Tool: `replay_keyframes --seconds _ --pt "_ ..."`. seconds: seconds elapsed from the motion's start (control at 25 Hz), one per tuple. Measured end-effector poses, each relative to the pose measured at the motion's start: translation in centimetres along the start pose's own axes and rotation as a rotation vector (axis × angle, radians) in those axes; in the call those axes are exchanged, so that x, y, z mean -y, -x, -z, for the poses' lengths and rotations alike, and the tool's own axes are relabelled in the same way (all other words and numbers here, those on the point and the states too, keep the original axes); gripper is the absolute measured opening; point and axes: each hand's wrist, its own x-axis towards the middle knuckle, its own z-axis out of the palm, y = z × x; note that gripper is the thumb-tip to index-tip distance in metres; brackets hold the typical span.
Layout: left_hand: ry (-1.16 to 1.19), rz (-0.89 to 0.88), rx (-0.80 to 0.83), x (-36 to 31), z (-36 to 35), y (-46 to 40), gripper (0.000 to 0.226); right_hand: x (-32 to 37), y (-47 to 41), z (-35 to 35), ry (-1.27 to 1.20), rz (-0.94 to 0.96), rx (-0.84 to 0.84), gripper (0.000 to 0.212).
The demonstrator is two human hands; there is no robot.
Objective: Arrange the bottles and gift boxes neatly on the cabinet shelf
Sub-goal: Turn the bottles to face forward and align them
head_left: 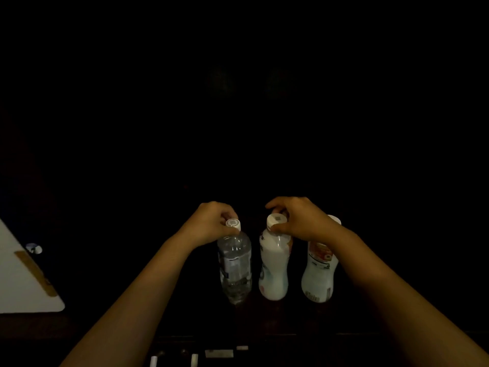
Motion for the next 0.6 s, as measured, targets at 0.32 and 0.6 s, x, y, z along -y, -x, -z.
replay_keyframes --seconds 0.32,0.6 --pt "-0.139 0.013 -0.077 -0.3 -0.8 0.1 0.034 0.9 0.1 -0.9 0.046 -0.082 -0.163 0.063" --pt "-0.031 -0.085 0.048 0.6 -0.2 0.0 0.037 0.5 0.8 -0.1 -0.047 -0.028 -0.014 0.064"
